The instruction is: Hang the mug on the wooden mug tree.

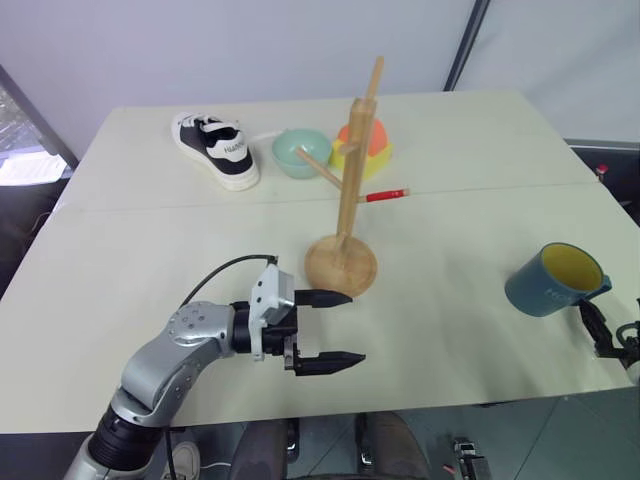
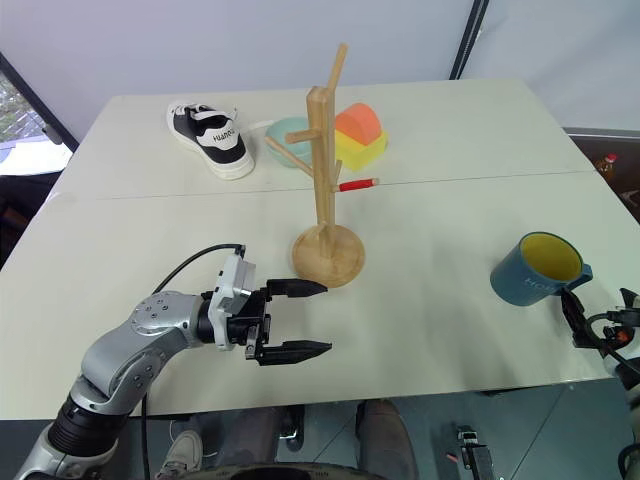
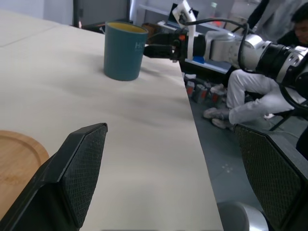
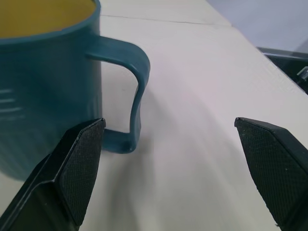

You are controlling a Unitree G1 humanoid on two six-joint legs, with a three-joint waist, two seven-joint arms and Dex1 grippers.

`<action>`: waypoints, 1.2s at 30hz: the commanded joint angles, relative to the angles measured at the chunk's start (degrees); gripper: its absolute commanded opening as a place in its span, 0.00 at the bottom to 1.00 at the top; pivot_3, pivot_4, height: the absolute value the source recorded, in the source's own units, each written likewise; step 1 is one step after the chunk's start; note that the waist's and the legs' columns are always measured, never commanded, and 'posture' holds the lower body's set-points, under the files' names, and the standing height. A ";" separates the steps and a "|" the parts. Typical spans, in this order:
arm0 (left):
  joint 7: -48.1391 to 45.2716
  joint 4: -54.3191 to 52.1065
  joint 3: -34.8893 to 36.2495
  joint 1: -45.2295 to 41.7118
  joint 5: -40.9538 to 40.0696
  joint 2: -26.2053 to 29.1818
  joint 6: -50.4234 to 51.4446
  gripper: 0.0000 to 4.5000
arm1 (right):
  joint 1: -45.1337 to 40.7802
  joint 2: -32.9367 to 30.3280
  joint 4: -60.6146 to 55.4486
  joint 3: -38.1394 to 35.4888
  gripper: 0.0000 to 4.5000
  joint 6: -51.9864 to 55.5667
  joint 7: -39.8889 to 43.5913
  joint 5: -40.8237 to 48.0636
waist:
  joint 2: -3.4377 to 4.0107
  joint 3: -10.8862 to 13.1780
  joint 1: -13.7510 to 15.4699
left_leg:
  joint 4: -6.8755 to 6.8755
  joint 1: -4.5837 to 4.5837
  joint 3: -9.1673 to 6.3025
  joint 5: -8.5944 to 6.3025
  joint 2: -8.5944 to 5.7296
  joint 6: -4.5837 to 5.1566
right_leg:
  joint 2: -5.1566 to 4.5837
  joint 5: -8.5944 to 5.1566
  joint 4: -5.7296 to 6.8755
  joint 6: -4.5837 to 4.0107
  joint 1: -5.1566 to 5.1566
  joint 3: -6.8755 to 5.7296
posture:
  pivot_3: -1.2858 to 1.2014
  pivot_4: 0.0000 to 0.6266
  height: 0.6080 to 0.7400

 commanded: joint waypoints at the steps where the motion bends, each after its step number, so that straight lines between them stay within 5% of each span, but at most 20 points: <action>1: 0.27 -1.38 0.66 -0.18 -0.61 0.10 -1.32 1.00 | -1.62 -1.59 1.21 0.09 0.99 -0.89 0.79 -0.37 | 0.00 0.00 0.00 | 0.00 0.00 0.00 0.00 0.00 0.01 | 0.01 0.00 0.00 0.01 0.00 0.00 | 0.52 0.24 1.00; 15: 3.01 -3.68 2.36 1.73 -0.35 1.94 -2.19 1.00 | -12.34 -3.61 13.31 4.97 0.99 -2.39 5.54 -1.39 | -0.01 0.01 -0.05 | 0.09 0.01 0.00 0.01 0.01 0.02 | 0.05 0.10 0.00 0.07 0.04 0.01 | 0.52 0.24 1.00; 18: 3.62 -4.00 2.50 2.22 -0.01 2.20 -2.46 1.00 | -14.48 -3.85 15.44 5.75 0.81 -2.47 7.75 -0.62 | 0.00 0.00 -0.08 | 0.10 0.02 0.00 0.01 0.02 0.03 | 0.08 0.11 0.01 0.08 0.05 0.01 | 0.52 0.24 1.00; 25: 4.17 -3.81 2.78 2.09 -0.28 2.76 -2.69 1.00 | -14.96 -3.32 14.81 5.97 0.01 -2.13 10.72 1.02 | 0.00 0.00 0.07 | 0.10 0.01 -0.01 0.01 0.02 0.03 | 0.09 0.11 0.01 0.09 0.06 0.01 | 0.52 0.24 1.00; 31: 4.43 -2.12 4.35 2.29 -0.25 3.21 -3.61 1.00 | -11.99 -3.77 6.91 7.99 0.01 -3.42 11.01 -0.93 | 0.01 0.00 0.04 | 0.11 0.02 0.00 0.01 0.03 0.03 | 0.09 0.12 0.02 0.10 0.05 0.01 | 0.52 0.24 1.00; 36: 4.59 3.68 8.84 1.37 0.51 3.83 -6.26 1.00 | -8.85 -6.59 -15.12 14.62 0.01 -2.40 12.04 -5.00 | 0.07 -0.01 -0.42 | 0.10 0.04 -0.02 0.01 0.05 0.03 | 0.12 0.13 0.08 0.11 -0.01 0.07 | 0.52 0.24 1.00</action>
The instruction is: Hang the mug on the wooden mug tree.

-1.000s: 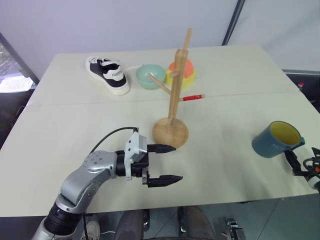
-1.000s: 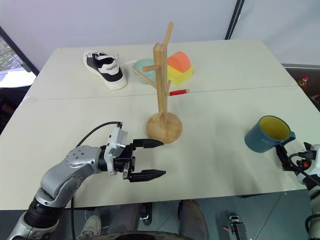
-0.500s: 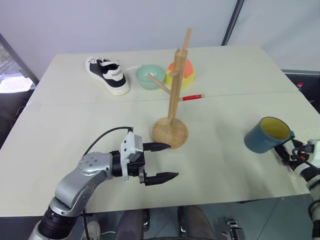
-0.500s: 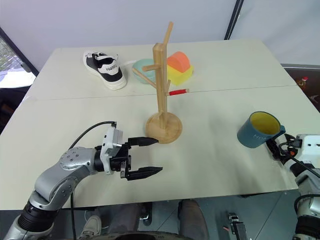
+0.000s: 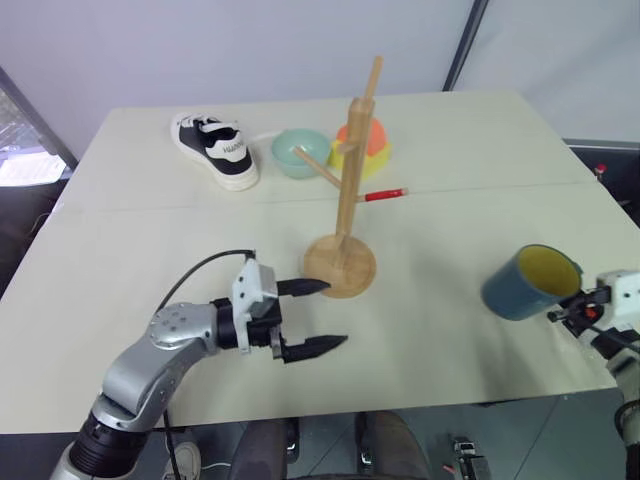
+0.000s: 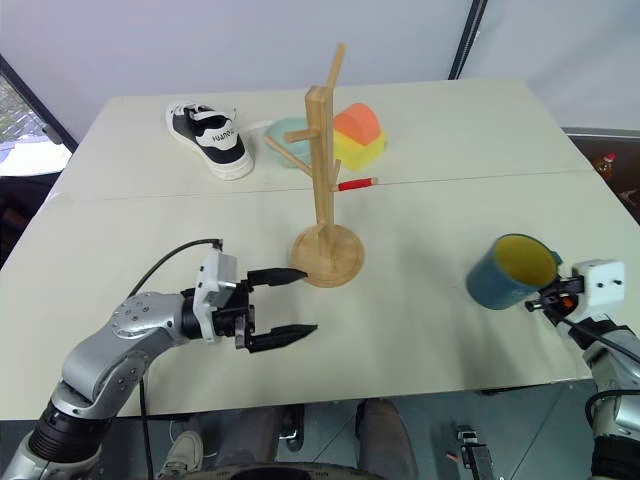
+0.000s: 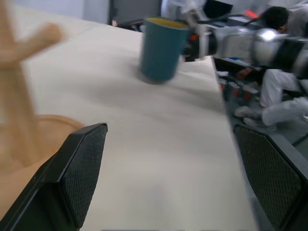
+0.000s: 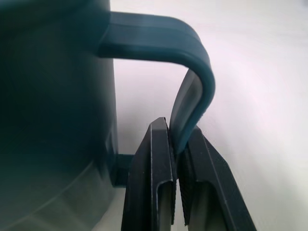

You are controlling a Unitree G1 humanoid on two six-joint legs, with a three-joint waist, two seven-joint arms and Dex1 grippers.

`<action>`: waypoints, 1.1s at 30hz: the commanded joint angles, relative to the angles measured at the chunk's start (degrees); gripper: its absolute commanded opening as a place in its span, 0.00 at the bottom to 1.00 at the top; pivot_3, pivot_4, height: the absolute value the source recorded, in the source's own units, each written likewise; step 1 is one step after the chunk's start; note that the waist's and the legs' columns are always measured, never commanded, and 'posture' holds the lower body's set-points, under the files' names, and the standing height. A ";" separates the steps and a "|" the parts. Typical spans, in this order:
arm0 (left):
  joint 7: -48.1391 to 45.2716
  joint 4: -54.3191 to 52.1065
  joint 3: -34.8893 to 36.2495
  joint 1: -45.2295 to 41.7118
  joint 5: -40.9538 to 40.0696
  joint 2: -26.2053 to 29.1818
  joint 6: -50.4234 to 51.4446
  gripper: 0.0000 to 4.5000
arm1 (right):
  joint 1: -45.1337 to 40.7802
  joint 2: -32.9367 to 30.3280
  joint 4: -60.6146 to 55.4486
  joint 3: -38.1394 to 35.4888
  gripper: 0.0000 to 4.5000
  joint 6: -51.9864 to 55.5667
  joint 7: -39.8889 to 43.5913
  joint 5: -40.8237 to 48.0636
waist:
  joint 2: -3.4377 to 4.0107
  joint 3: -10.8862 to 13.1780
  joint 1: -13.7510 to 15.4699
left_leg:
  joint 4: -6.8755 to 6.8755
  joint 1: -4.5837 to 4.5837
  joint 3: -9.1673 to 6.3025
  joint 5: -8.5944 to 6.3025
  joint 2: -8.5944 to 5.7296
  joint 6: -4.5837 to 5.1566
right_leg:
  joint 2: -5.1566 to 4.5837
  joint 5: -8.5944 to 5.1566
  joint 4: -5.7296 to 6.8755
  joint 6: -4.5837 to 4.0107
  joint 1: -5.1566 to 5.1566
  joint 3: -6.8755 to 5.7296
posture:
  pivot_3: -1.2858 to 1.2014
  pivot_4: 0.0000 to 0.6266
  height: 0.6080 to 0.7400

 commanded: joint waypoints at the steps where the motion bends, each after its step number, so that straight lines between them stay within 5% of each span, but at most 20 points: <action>1: -0.37 2.62 3.86 -1.13 0.56 0.86 -2.84 1.00 | -0.12 -4.32 -16.53 4.52 0.01 0.11 1.28 -2.78 | 0.00 0.00 -0.08 | 0.00 -0.01 0.00 0.00 0.00 0.00 | 0.01 0.00 0.03 0.00 -0.04 0.01 | 0.52 0.24 1.00; 6: -1.31 5.12 6.48 -3.18 0.23 2.05 -4.27 1.00 | -9.89 -10.85 -27.28 13.08 0.01 4.65 2.68 -5.58 | -0.10 0.06 0.13 | 0.02 -0.02 -0.03 -0.02 0.03 -0.04 | 0.04 0.04 0.04 -0.06 -0.09 0.00 | 0.52 0.24 1.00; 13: -0.55 2.45 9.12 -4.24 -2.32 2.44 -2.42 1.00 | -23.72 -15.06 -25.02 20.38 0.01 5.79 7.25 -7.80 | -0.34 0.17 0.49 | -0.01 -0.22 0.02 -0.08 -0.03 0.04 | -0.17 0.06 -0.15 -0.10 -0.14 -0.08 | 0.52 0.24 1.00; 33: 4.23 -5.58 11.98 -4.60 -7.94 4.21 2.96 1.00 | -41.02 -11.66 -10.63 28.94 0.01 -0.84 16.30 -10.54 | -0.39 0.21 0.22 | 0.02 -0.16 0.15 -0.08 -0.02 0.11 | -0.16 0.07 -0.10 -0.08 -0.13 -0.05 | 0.52 0.24 1.00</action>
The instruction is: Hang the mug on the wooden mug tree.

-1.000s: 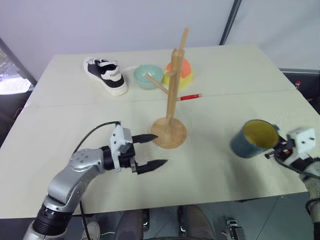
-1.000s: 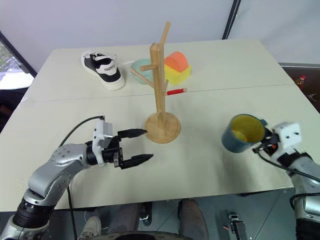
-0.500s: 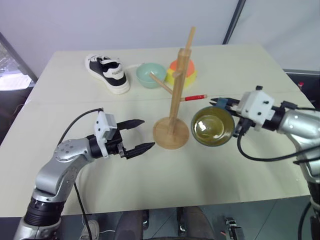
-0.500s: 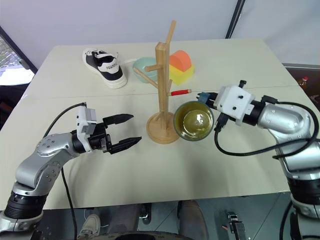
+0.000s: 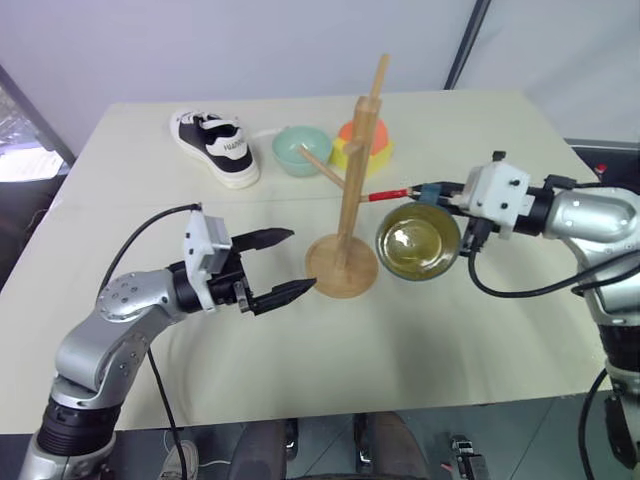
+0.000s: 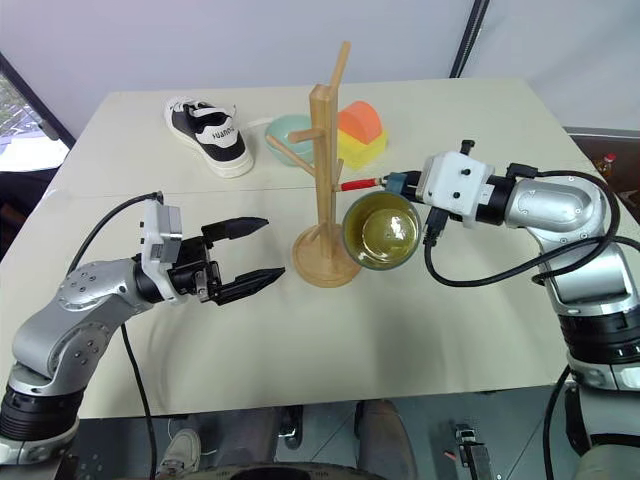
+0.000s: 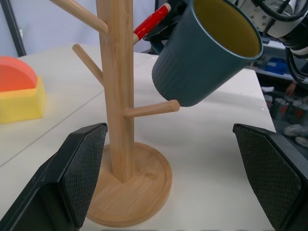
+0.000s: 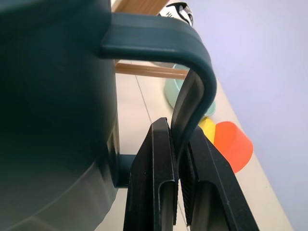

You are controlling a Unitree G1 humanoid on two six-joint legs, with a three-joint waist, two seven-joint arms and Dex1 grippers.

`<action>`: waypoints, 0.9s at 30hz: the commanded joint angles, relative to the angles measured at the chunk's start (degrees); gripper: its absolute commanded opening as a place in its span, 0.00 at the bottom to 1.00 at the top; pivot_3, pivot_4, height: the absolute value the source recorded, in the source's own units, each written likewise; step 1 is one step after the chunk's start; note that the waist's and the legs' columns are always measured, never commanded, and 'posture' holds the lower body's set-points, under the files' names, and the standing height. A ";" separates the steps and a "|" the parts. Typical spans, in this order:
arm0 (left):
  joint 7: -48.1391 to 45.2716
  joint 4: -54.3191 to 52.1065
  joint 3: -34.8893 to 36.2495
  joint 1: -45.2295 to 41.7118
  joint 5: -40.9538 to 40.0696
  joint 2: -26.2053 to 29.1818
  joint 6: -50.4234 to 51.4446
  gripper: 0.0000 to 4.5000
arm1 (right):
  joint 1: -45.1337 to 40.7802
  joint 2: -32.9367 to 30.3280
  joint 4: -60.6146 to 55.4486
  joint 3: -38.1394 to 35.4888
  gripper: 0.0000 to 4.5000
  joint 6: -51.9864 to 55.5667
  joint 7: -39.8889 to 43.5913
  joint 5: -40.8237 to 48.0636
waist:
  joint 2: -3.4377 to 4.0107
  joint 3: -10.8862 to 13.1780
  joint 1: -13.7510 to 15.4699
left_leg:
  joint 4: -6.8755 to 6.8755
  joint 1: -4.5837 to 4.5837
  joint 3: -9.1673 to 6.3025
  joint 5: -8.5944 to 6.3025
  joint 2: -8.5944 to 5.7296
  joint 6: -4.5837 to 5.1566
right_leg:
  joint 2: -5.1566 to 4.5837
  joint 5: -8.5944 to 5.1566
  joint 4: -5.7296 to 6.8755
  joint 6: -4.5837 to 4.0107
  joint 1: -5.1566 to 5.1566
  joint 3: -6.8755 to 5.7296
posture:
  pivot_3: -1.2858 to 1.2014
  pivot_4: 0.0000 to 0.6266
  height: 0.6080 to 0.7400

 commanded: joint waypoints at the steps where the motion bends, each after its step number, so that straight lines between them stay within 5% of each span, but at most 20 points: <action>1: 0.67 -2.80 1.85 0.28 -1.36 0.66 0.00 1.00 | -3.63 0.90 1.33 0.90 0.01 -1.91 1.28 -0.56 | 0.00 0.00 -0.10 | 0.00 0.02 0.00 0.00 0.00 0.00 | 0.00 0.00 0.00 0.00 0.01 0.00 | 0.52 0.24 1.00; 11: 2.52 -4.15 1.93 1.16 -1.45 0.84 -0.07 1.00 | -9.84 4.52 6.25 4.81 0.01 -2.02 3.12 -2.82 | 0.00 0.00 -0.03 | 0.00 0.02 0.02 0.00 0.00 0.00 | 0.01 0.00 0.02 0.00 0.01 0.01 | 0.52 0.24 1.00; 14: 2.98 -4.22 1.91 1.21 -1.42 0.87 -0.21 1.00 | -10.54 4.76 6.89 4.68 0.24 -2.00 3.64 -2.90 | 0.00 0.00 0.03 | 0.00 0.02 0.02 0.00 0.00 0.00 | 0.01 0.01 0.02 0.00 0.01 0.00 | 0.52 0.24 1.00; 18: 3.33 -4.19 2.09 1.42 -1.37 0.93 -0.31 1.00 | -10.69 3.51 7.33 3.35 0.68 -3.33 3.21 -3.91 | 0.00 0.00 0.01 | 0.00 0.02 0.02 0.00 0.00 0.00 | 0.00 0.01 0.02 0.00 0.01 0.00 | 0.52 0.24 1.00; 27: 10.16 -0.61 6.06 3.92 -0.04 -1.99 -0.81 1.00 | 0.13 3.60 7.87 -14.06 0.68 8.92 -2.07 9.74 | -0.04 -0.02 0.12 | 0.00 0.04 0.01 0.00 0.00 0.00 | -0.04 0.01 0.01 0.00 0.07 0.00 | 0.52 0.24 1.00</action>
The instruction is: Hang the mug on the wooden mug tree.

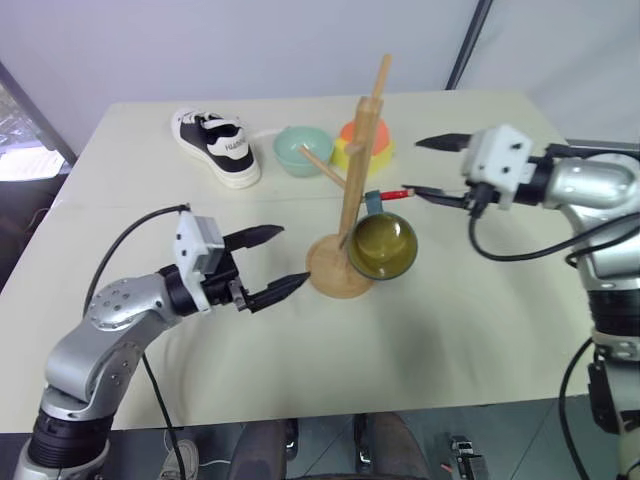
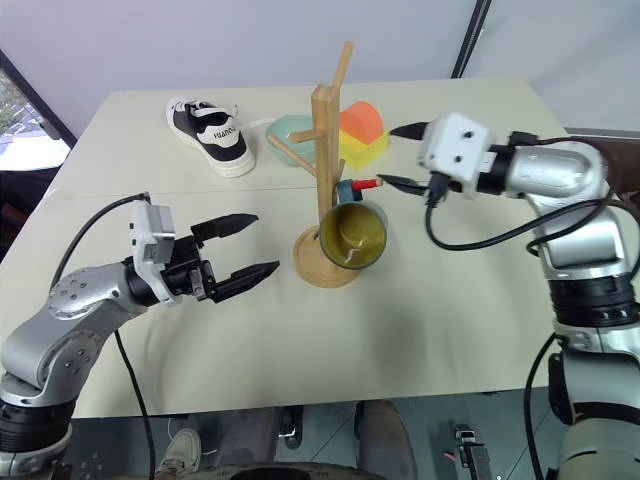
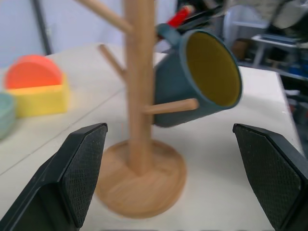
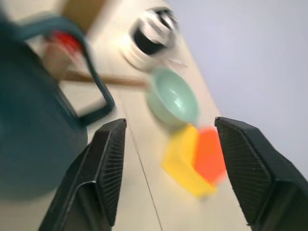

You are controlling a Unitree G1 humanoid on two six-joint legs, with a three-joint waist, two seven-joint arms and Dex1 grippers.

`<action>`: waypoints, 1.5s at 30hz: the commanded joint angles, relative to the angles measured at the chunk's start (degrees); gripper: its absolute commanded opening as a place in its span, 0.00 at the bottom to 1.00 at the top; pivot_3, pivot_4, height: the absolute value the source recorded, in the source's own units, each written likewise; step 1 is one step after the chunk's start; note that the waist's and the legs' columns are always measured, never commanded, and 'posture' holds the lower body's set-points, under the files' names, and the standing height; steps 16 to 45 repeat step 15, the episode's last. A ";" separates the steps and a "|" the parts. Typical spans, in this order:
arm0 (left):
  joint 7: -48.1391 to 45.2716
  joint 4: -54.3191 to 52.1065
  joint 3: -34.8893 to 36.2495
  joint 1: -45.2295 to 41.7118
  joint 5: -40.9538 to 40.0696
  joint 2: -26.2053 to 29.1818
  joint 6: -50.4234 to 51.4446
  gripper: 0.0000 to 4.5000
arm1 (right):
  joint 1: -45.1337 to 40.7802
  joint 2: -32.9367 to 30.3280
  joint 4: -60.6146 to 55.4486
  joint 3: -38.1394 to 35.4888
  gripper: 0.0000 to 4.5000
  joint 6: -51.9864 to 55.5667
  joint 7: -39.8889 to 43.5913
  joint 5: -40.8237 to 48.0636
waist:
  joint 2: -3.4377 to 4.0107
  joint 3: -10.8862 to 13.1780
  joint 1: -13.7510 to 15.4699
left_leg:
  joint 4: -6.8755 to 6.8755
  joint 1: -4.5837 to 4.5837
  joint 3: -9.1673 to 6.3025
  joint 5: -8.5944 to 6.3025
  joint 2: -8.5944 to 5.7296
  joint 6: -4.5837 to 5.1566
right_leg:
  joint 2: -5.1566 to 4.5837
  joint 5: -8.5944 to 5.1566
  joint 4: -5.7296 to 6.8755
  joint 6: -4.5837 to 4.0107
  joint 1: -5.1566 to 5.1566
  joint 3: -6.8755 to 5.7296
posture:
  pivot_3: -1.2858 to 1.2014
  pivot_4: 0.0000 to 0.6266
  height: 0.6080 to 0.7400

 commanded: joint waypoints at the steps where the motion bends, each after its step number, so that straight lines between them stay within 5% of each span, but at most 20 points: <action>1: 4.82 1.81 3.75 1.23 0.93 -2.18 -1.00 1.00 | 5.12 2.34 0.02 -9.11 0.68 6.84 -3.50 8.51 | -0.03 -0.02 -0.08 | 0.01 0.02 0.00 0.00 0.00 0.00 | 0.00 0.00 0.00 0.00 0.01 0.01 | 0.52 0.24 1.00; 6: 12.83 7.31 7.56 5.43 4.47 -7.55 -3.05 1.00 | 16.18 10.64 2.76 -13.36 0.68 8.19 -8.96 11.96 | -0.02 -0.03 -0.51 | -0.01 0.14 0.00 0.00 0.04 0.00 | 0.02 0.02 0.03 0.02 0.10 0.01 | 0.52 0.24 1.00; 15: 19.55 15.40 11.04 11.11 11.31 -13.67 -10.78 1.00 | 21.42 20.63 9.09 -11.61 0.68 1.03 -15.48 9.23 | -0.01 -0.04 -1.29 | 0.02 0.10 0.09 -0.01 0.02 -0.03 | 0.00 0.11 0.09 0.15 0.00 0.07 | 0.52 0.24 1.00; 45: 19.55 15.40 11.04 11.11 11.31 -13.67 -10.78 1.00 | 21.42 20.63 9.09 -11.61 0.68 1.03 -15.48 9.23 | -0.01 -0.04 -1.29 | 0.02 0.10 0.09 -0.01 0.02 -0.03 | 0.00 0.11 0.09 0.15 0.00 0.07 | 0.52 0.24 1.00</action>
